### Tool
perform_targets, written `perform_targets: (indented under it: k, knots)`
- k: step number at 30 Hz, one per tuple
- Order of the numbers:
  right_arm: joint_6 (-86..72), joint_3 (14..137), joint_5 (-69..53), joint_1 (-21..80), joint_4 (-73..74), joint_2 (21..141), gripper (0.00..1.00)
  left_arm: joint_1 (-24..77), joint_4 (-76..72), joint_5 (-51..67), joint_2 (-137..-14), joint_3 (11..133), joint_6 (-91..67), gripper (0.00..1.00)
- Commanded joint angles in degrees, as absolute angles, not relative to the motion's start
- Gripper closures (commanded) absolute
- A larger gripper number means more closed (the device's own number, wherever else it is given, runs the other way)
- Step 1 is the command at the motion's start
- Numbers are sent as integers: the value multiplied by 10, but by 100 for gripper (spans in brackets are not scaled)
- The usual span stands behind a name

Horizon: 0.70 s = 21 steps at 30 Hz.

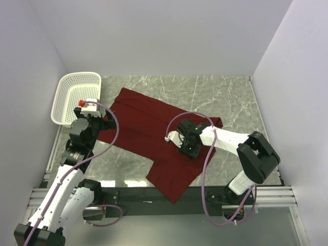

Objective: Fold and stack the t-shirts
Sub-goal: Fold the tshirt

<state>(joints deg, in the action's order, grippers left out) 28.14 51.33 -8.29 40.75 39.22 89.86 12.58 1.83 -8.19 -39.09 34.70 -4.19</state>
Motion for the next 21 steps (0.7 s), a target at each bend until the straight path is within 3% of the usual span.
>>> perform_targets:
  k: [1,10,21]
  knots:
    - [287,528,-98,413,414,873,81,124,8,-72,-383,344,-51,1]
    - [288,534,-96,412,415,867,94,124,8,-71,-381,343,-52,1]
    - [292,548,-110,412,427,846,98,124,8,-70,-381,342,-51,1]
